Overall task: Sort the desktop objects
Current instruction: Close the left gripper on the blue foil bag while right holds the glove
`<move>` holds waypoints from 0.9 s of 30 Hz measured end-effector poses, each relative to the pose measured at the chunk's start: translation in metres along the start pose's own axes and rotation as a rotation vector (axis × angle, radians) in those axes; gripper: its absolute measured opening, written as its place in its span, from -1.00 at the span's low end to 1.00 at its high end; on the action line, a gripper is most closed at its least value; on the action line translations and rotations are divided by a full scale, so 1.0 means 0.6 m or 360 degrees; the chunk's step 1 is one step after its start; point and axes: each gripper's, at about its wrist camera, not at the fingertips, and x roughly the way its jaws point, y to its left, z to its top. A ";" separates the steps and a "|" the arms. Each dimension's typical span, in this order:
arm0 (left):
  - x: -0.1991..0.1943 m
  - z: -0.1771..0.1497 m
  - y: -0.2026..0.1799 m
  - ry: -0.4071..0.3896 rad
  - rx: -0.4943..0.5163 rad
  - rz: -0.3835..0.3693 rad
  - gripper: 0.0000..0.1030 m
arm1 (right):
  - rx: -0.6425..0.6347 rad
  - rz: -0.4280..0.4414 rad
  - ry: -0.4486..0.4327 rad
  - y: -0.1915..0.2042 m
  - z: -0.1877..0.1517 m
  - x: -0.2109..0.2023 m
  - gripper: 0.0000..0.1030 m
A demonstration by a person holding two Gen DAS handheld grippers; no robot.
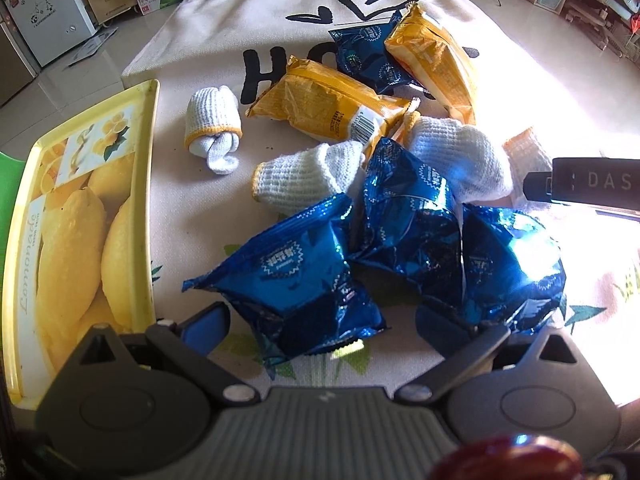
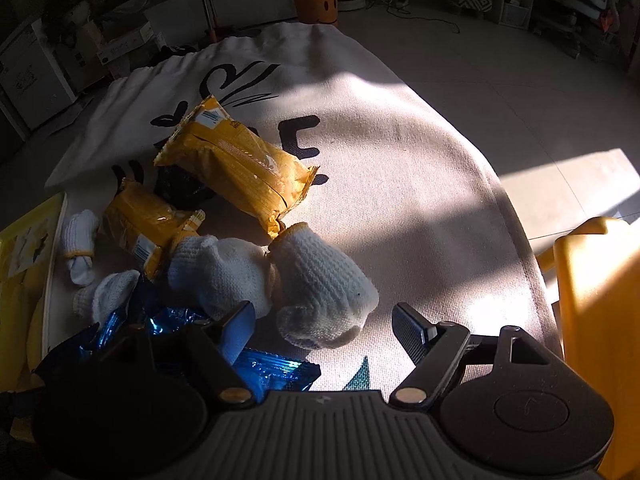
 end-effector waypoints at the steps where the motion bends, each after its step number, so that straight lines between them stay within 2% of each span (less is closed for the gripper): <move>1: 0.000 0.000 0.000 0.0000 -0.0001 0.0002 0.99 | -0.0002 -0.0001 0.0002 0.000 -0.001 0.000 0.48; 20: 0.004 0.004 0.002 0.0000 -0.0019 0.0013 0.99 | 0.0033 -0.0003 0.0013 -0.006 -0.002 0.005 0.48; 23: 0.009 0.005 0.006 0.0015 -0.0050 0.0023 0.99 | 0.0116 -0.0005 0.0008 -0.020 0.001 0.005 0.48; 27: 0.020 0.008 0.015 0.0045 -0.0109 0.0022 0.99 | 0.0346 0.0039 0.0033 -0.055 0.004 0.013 0.48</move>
